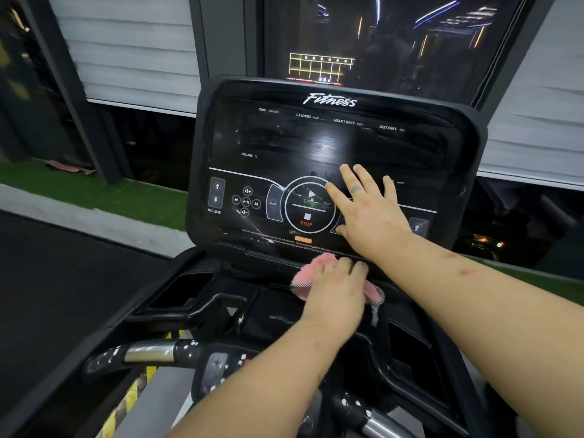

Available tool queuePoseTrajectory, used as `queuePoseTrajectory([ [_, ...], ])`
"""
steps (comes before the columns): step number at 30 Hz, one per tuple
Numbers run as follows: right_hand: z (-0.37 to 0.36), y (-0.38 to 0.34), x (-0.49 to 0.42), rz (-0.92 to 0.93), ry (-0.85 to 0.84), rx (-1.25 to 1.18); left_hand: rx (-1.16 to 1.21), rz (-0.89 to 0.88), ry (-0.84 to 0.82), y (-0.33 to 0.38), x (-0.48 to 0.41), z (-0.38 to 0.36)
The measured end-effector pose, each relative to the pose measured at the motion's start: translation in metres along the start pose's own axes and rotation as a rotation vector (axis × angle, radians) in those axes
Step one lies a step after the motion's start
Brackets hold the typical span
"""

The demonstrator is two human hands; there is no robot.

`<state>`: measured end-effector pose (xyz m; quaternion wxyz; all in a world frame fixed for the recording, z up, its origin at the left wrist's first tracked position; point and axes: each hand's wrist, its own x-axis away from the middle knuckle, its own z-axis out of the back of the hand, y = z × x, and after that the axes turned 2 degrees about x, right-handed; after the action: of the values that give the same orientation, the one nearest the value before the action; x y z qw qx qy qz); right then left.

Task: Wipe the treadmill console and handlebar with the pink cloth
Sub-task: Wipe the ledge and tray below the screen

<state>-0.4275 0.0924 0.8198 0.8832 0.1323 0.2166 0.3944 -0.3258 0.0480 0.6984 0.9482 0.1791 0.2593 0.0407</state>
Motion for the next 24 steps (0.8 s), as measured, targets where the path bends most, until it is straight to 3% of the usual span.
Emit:
queuePoseTrajectory([
  [5,-0.001,0.003,-0.001,0.009,-0.005,-0.005,-0.048,-0.018,-0.016,0.025,-0.004,-0.018],
  [9,-0.004,0.003,-0.001,0.011,0.012,-0.006,0.051,-0.026,0.01,0.013,-0.005,-0.008],
  [24,-0.003,0.003,-0.001,0.009,0.006,-0.007,-0.09,0.07,-0.023,-0.093,0.007,0.065],
])
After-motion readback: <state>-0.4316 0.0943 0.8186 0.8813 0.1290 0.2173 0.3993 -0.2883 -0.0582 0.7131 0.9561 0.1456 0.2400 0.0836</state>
